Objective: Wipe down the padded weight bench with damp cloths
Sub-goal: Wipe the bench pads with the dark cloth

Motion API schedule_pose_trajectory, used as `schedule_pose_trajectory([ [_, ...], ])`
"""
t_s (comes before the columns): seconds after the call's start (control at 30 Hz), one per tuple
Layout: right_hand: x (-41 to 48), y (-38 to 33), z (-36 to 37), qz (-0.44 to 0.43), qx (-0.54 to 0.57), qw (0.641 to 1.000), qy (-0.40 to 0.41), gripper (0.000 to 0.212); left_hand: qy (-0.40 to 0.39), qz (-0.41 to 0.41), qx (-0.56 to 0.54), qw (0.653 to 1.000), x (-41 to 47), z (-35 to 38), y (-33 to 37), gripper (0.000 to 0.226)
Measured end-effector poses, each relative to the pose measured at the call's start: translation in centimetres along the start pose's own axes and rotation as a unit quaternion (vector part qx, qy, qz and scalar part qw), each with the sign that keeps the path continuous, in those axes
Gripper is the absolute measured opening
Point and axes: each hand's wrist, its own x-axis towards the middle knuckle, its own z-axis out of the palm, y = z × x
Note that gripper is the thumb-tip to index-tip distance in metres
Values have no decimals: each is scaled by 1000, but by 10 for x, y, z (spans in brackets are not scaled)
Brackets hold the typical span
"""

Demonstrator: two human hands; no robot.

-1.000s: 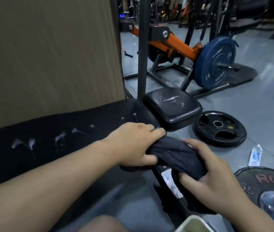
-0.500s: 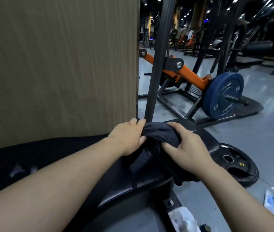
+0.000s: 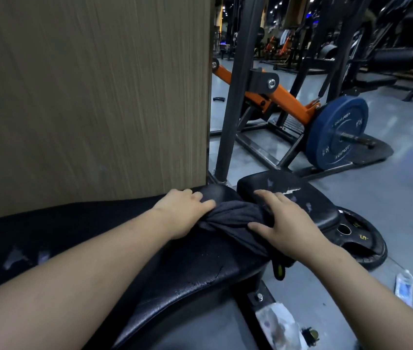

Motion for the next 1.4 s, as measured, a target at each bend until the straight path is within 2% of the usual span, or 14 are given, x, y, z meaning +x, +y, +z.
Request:
schedule_pose_trajectory([
  [0.2, -3, -27, 29, -9, -113, 993, 12, 47, 20, -41, -158, 986, -13, 0, 10, 46],
  [0.3, -1, -38, 34, 36, -78, 995, 58, 39, 46, -125, -250, 959, -14, -4, 24, 41],
  [0.4, 5, -48, 34, 80, -21, 993, 88, 28, 62, -211, -356, 908, -16, -9, 45, 37],
  [0.5, 13, -51, 31, 102, 26, 989, 100, 20, 53, -243, -425, 870, -21, -12, 53, 28],
  [0.63, 19, -55, 30, 131, 83, 980, 126, 18, 52, -252, -470, 844, -29, -24, 62, 23],
  [0.73, 16, -60, 24, 140, 168, 972, 91, 29, 32, -269, -514, 814, -33, -33, 72, 20],
  [0.8, 10, -59, 21, 134, 213, 968, 17, 51, 22, -240, -536, 809, -35, -31, 73, 18],
  [0.9, -6, -53, 24, 98, 161, 980, -65, 85, -16, -164, -542, 824, -47, -21, 62, 21],
  [0.93, -10, -51, 25, 86, 137, 985, -66, 90, -27, -136, -563, 815, -50, -15, 56, 23],
  [1.03, -20, -55, 29, 53, 20, 997, -42, 106, -68, -97, -671, 732, -58, -9, 31, 44],
  [1.1, -23, -70, 33, 63, -58, 995, -47, 118, -47, -114, -649, 750, -58, -4, 10, 52],
  [1.2, -19, -94, 39, 127, -93, 984, -87, 132, 34, -100, -440, 892, -56, 0, -17, 40],
  [1.27, -13, -103, 43, 143, -89, 981, -96, 133, 66, -80, -286, 953, -53, 4, -22, 35],
  [1.4, -1, -82, 41, 58, -43, 993, -92, 108, 41, -113, -249, 961, -41, 18, -15, 44],
])
